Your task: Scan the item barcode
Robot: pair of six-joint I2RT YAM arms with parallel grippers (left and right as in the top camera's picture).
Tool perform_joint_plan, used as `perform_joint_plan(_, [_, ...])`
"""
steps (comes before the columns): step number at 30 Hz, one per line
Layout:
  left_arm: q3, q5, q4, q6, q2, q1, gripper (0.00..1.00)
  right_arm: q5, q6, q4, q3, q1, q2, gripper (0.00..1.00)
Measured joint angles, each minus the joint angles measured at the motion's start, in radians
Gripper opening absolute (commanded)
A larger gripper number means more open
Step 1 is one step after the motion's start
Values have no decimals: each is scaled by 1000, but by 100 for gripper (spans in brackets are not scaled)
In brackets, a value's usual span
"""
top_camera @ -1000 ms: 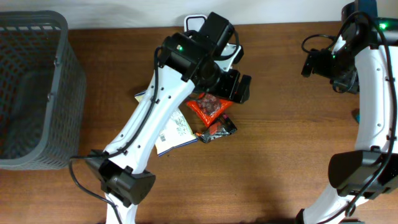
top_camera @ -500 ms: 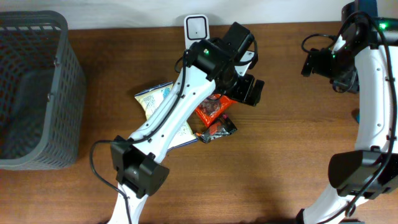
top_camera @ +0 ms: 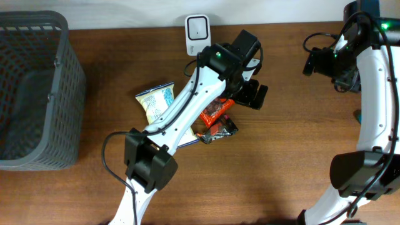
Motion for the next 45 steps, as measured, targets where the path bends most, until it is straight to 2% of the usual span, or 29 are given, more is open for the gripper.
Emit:
perform_joint_plan(5, [0, 0, 0, -10, 1, 2, 86, 0, 0, 0, 0, 0, 0, 99])
perform_joint_plan(9, [0, -4, 0, -13, 1, 2, 92, 0, 0, 0, 0, 0, 0, 99])
perform_joint_plan(17, [0, -12, -1, -14, 1, 2, 87, 0, 0, -1, 0, 0, 0, 99])
perform_joint_plan(22, [0, -20, -1, -16, 1, 2, 95, 0, 0, 0, 0, 0, 0, 99])
perform_joint_plan(32, [0, -22, 6, -18, 1, 4, 95, 0, 0, 19, 0, 0, 0, 99])
perform_joint_plan(34, [0, -22, 22, -18, 1, 21, 86, 0, 0, 20, 0, 0, 0, 99])
perform_joint_plan(35, [0, -21, 22, -21, 1, 32, 83, -8, -1, 24, -3, 0, 0, 96])
perform_joint_plan(36, [0, -22, 21, -23, 1, 52, 71, -20, -1, 30, -13, 0, 0, 89])
perform_joint_plan(37, [0, -23, 22, -26, 1, 90, 54, -46, -8, 42, -36, 0, 0, 72])
perform_joint_plan(38, [0, -23, 22, -28, 2, 126, 35, -79, -26, 58, -58, 0, 3, 59])
perform_joint_plan(40, [0, -26, 21, -34, 2, 175, 17, -136, -56, 110, -100, 0, 3, 33])
perform_joint_plan(41, [0, -26, 18, -38, 4, 192, 2, -200, -82, 158, -138, 0, 5, 21])
perform_joint_plan(45, [2, -29, -39, -39, 96, 214, 0, -353, -109, 348, -312, 16, 10, 12])
